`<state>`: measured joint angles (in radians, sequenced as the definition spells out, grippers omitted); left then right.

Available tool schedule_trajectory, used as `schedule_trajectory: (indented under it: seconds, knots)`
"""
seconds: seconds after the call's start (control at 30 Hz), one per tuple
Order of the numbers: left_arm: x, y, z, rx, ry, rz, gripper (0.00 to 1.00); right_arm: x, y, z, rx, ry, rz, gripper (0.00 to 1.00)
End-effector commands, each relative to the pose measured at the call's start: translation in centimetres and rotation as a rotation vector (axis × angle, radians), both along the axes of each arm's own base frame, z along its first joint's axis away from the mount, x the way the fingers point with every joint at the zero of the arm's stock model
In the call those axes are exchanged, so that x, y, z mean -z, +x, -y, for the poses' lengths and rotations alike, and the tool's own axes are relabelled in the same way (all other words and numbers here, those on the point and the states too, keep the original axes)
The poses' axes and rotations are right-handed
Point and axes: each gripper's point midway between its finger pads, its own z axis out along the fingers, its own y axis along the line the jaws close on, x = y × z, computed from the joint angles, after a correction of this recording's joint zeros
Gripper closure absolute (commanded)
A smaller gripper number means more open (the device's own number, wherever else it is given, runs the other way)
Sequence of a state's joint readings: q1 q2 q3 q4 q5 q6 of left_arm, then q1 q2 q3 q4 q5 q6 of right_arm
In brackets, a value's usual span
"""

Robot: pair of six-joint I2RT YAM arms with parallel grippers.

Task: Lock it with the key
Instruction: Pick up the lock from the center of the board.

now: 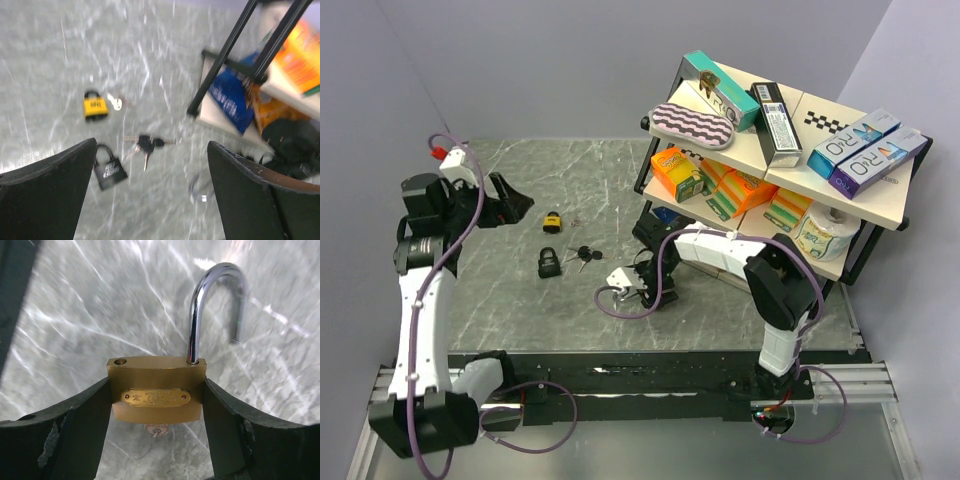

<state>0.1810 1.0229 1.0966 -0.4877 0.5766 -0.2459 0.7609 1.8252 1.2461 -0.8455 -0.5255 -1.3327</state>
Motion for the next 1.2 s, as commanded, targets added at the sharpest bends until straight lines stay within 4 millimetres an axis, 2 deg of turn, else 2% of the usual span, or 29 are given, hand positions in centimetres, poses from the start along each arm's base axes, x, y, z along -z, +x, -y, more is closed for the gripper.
schedule_trajectory:
  seconds: [0.0,0.07,0.1,0.13,0.17,0.23,0.3,0.4,0.43,0.47,0.5,0.53,0.57,0.63,0.73,0.87,0.9,0.93,1.0,1.17]
  knots:
    - [-4.8,0.1,-0.3,-0.070,-0.062,0.193,0.04,-5.8,-1.0,-2.5,-0.010,0.149,-0.012,0.80]
    - [-4.8,-0.5,0.7,-0.031,-0.124,0.219,0.03,-7.0,-1.1,-3.0,0.002,0.173,-0.023,0.80]
    - [-5.7,-0.5,1.0,-0.020,-0.141,0.261,0.04,-7.5,-1.3,-3.2,0.003,0.189,-0.035,0.80]
    - [-5.9,-1.2,2.1,0.049,-0.154,0.267,0.04,-8.2,-1.5,-3.2,0.008,0.199,-0.040,0.80]
    - [-6.0,-1.7,2.6,0.124,-0.080,0.307,0.04,-8.7,-1.6,-3.3,0.021,0.208,-0.049,0.80]
    - [-4.9,-3.5,4.3,0.290,-0.038,0.278,0.04,-9.8,-2.0,-3.4,0.029,0.236,-0.059,0.80]
    - [-4.0,-4.1,4.9,0.381,0.014,0.292,0.04,-10.5,-2.5,-3.5,0.045,0.250,-0.076,0.80]
    - [-1.3,-6.7,6.5,0.604,0.061,0.301,0.04,-12.5,-2.7,-3.8,0.067,0.292,-0.082,0.80]
    - [0.3,-8.0,6.9,0.649,0.043,0.246,0.04,-13.0,-2.9,-4.1,0.070,0.308,-0.093,0.80]
    - [1.3,-8.6,7.0,0.732,0.121,0.314,0.04,-13.4,-2.9,-4.2,0.089,0.312,-0.106,0.80]
    - [2.2,-9.2,7.1,0.765,0.154,0.319,0.03,-14.3,-2.7,-4.5,0.098,0.329,-0.106,0.80]
    - [3.7,-10.6,7.5,0.808,0.156,0.270,0.02,-14.8,-2.8,-4.8,0.104,0.342,-0.119,0.80]
    - [4.7,-10.6,7.2,0.841,0.249,0.314,0.02,-15.3,-2.8,-5.0,0.128,0.346,-0.137,0.80]
    - [6.3,-11.6,7.4,0.889,0.289,0.315,0.01,-16.5,-2.7,-5.6,0.161,0.365,-0.162,0.80]
    - [7.4,-13.1,8.0,0.957,0.369,0.399,0.01,-17.8,-3.0,-6.4,0.180,0.387,-0.220,0.80]
    - [8.0,-14.0,9.8,1.013,0.411,0.468,0.04,-19.3,-3.5,-7.1,0.192,0.410,-0.283,0.80]
    - [7.8,-13.0,9.8,0.991,0.463,0.510,0.05,-19.7,-3.7,-7.3,0.187,0.417,-0.301,0.80]
    - [7.8,-13.6,10.6,1.006,0.455,0.521,0.07,-19.8,-3.7,-7.4,0.192,0.415,-0.311,0.80]
    - [7.2,-13.0,11.0,0.993,0.486,0.578,0.08,-20.3,-3.9,-7.6,0.189,0.422,-0.328,0.80]
    - [7.3,-12.6,11.8,1.011,0.502,0.582,0.12,-20.6,-4.8,-7.6,0.175,0.414,-0.358,0.80]
